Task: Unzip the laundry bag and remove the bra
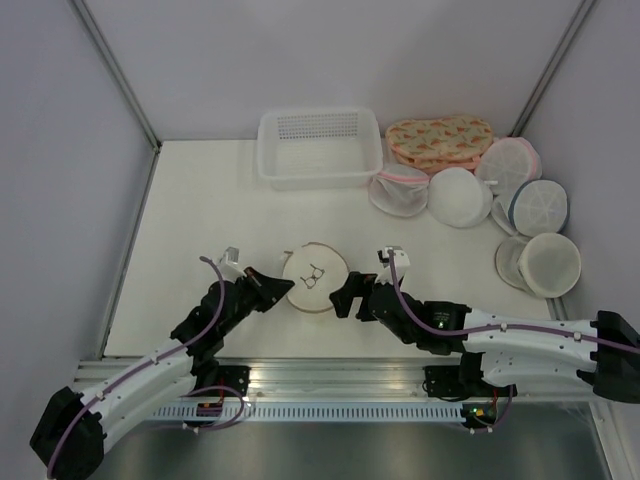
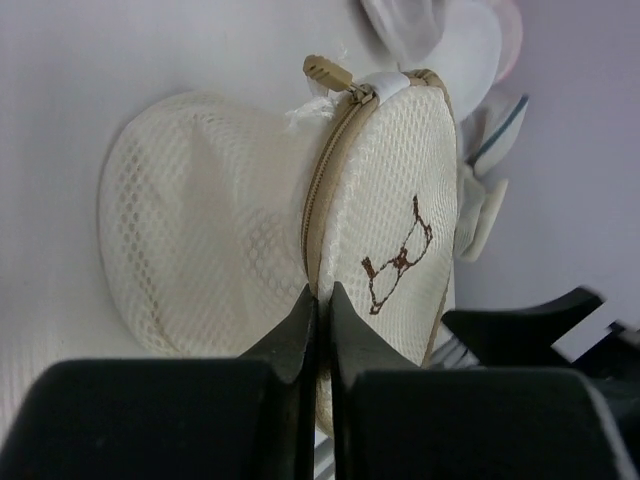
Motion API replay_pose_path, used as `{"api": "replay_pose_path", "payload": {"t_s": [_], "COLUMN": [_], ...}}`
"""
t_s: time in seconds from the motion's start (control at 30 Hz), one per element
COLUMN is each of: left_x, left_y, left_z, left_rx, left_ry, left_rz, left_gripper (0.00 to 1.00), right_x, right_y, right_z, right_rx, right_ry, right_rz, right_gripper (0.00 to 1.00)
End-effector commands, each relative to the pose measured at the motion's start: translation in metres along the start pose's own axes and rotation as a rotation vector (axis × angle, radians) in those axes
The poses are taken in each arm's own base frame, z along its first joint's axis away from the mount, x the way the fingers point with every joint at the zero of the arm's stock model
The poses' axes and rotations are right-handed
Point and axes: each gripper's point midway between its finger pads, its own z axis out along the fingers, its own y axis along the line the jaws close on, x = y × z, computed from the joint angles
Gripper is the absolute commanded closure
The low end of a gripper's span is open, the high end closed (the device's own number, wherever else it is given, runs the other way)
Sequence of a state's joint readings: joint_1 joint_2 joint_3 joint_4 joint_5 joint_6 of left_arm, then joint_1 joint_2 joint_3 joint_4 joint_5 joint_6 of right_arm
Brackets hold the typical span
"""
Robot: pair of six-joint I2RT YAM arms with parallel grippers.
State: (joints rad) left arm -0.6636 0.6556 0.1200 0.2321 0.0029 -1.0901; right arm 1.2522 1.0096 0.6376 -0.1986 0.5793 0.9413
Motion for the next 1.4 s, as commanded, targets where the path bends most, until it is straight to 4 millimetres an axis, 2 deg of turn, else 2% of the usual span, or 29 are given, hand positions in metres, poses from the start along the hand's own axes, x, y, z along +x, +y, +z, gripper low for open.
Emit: {"api": "replay_pose_path", "payload": {"t_s": [0.0,0.03,0.1,0.13,0.17,0.23,0.27,0.3,0.37,0.5,0.63,0.77,0.9,1.0,1.1,1.37], "left_x": [-0.032,-0.035,-0.041,-0.04,-0.041,-0.037,-0.037,-0.035,-0.032,-0.024,-0.02,-0.018,-0.023,-0.026,-0.024,-0.02], "left_y": [0.011,0.01,0.01,0.011,0.01,0.008,0.007,-0.001,-0.001,-0.019,-0.034,-0.037,-0.042,-0.045,-0.045,-0.041], "left_z": [-0.001,-0.001,-0.001,0.0,0.001,0.005,0.006,0.006,0.01,0.014,0.017,0.016,0.016,0.016,0.016,0.008], "left_rx": [-0.053,-0.047,-0.045,-0.046,-0.043,-0.025,-0.02,0.02,0.021,0.065,0.1,0.108,0.116,0.115,0.118,0.118], "left_ry": [-0.204,-0.22,-0.258,-0.26,-0.269,-0.264,-0.267,-0.266,-0.269,-0.254,-0.245,-0.251,-0.267,-0.28,-0.269,-0.249], "left_rz": [-0.148,-0.158,-0.18,-0.183,-0.189,-0.199,-0.206,-0.218,-0.221,-0.214,-0.204,-0.205,-0.195,-0.18,-0.165,-0.182], "left_gripper": [0.98,0.98,0.98,0.98,0.98,0.98,0.98,0.98,0.98,0.98,0.98,0.98,0.98,0.98,0.98,0.98], "right_x": [0.009,0.016,0.012,0.019,0.01,0.01,-0.001,0.0,-0.014,-0.015,-0.002,0.009,0.024,0.032,0.03,0.039], "right_y": [0.012,0.01,0.024,0.02,0.033,0.035,0.047,0.046,0.053,0.055,0.055,0.054,0.059,0.056,0.057,0.051], "right_z": [0.009,0.01,0.009,0.01,0.008,0.007,0.002,0.002,-0.003,0.001,0.007,0.011,0.009,0.009,0.007,0.015], "right_rx": [-0.064,-0.075,-0.148,-0.161,-0.225,-0.269,-0.329,-0.343,-0.402,-0.407,-0.404,-0.404,-0.418,-0.395,-0.405,-0.38], "right_ry": [-0.021,-0.02,-0.047,-0.042,-0.072,-0.091,-0.123,-0.131,-0.176,-0.185,-0.144,-0.101,-0.041,-0.028,-0.039,-0.037], "right_rz": [0.215,0.235,0.322,0.335,0.387,0.418,0.46,0.472,0.542,0.601,0.629,0.675,0.666,0.656,0.66,0.647], "right_gripper": [0.02,0.02,0.02,0.02,0.02,0.02,0.02,0.02,0.02,0.02,0.02,0.02,0.04,0.03,0.03,0.05]}}
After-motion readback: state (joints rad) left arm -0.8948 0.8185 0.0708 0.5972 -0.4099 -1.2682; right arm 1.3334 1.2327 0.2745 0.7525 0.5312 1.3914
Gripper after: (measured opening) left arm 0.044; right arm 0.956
